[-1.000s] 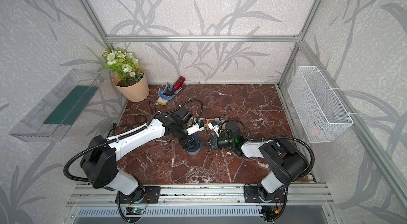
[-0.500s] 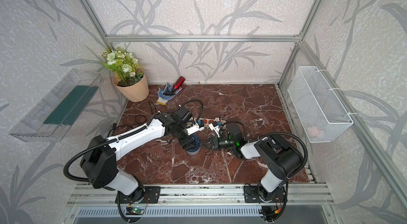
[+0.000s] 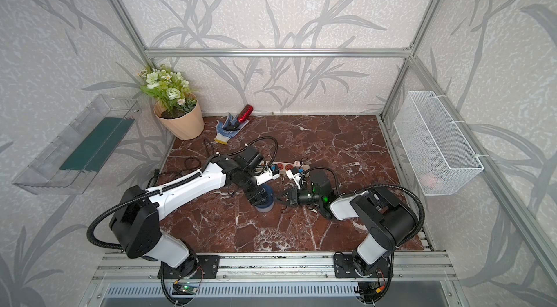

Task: Charge the cordless meat grinders
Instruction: Insert the charging cable into the plug.

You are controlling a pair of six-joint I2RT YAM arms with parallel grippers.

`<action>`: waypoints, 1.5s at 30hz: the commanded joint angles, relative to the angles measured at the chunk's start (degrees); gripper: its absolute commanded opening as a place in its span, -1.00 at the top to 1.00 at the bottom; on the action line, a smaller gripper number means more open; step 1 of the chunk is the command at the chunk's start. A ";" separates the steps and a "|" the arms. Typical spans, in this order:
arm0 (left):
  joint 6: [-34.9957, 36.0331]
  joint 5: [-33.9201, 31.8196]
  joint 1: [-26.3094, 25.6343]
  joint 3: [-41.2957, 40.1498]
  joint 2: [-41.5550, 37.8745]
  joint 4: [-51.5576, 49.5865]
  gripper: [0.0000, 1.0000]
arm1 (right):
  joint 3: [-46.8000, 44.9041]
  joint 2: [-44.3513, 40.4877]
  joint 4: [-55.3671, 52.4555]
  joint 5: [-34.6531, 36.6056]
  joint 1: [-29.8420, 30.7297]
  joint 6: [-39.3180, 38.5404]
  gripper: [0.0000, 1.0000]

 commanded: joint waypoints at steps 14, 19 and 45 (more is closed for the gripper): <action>0.62 -0.05 -0.20 -1.37 1.73 -1.12 -0.66 | 0.60 -0.91 -2.96 1.54 1.23 -1.33 1.00; 0.79 -0.05 -0.22 -1.56 1.73 -1.12 -0.66 | 1.19 1.95 2.54 0.37 0.48 1.31 1.00; 1.76 1.57 -0.61 -1.64 2.16 -2.27 -0.64 | 3.44 1.25 -1.60 -2.60 -1.14 -0.43 1.00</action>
